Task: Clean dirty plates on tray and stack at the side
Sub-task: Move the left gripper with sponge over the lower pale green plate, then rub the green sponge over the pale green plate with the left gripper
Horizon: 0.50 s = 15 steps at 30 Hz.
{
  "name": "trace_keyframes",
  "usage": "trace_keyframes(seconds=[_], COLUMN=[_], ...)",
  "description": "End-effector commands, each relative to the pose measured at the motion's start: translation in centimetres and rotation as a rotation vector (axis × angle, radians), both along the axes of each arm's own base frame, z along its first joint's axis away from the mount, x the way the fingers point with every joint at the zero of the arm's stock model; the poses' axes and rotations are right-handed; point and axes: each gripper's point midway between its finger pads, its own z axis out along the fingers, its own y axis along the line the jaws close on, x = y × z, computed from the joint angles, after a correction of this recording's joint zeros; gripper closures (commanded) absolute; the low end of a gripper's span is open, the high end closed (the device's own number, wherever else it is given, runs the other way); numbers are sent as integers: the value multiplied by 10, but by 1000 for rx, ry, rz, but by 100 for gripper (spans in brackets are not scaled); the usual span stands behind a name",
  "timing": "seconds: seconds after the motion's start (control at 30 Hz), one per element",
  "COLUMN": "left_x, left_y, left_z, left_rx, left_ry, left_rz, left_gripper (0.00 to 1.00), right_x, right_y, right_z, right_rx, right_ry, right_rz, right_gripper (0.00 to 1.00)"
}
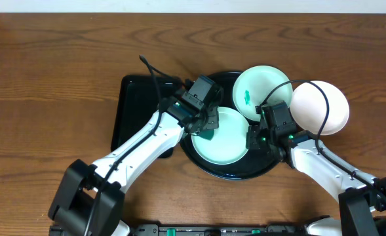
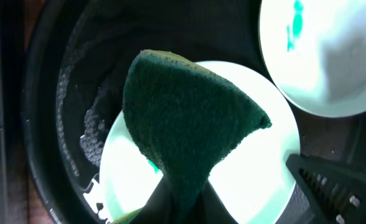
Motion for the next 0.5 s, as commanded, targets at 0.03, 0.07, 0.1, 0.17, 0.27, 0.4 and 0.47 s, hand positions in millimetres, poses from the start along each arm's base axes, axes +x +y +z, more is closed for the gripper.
trace_keyframes(seconds=[0.03, 0.07, 0.1, 0.17, 0.27, 0.4, 0.47], left_x=[6, 6, 6, 6, 8, 11, 12], left_y=[0, 0, 0, 0, 3, 6, 5], left_z=[-3, -6, -8, -14, -22, -28, -30], left_rx=[8, 14, 18, 27, 54, 78, 78], left_ry=[-7, 0, 6, 17, 19, 12, 12], left_rz=[24, 24, 24, 24, 33, 43, 43], left_gripper=[93, 92, 92, 93, 93, 93, 93], right_x=[-2, -2, -2, -2, -2, -2, -2], right_y=[-4, -4, -3, -3, -3, -3, -3], right_z=[-5, -5, -5, -5, -5, -5, -5], right_rx=[-12, -9, -8, -8, -8, -8, -8], right_ry=[10, 10, 11, 11, 11, 11, 11], right_rz=[-2, -1, 0, 0, 0, 0, 0], right_gripper=[99, 99, 99, 99, 99, 99, 99])
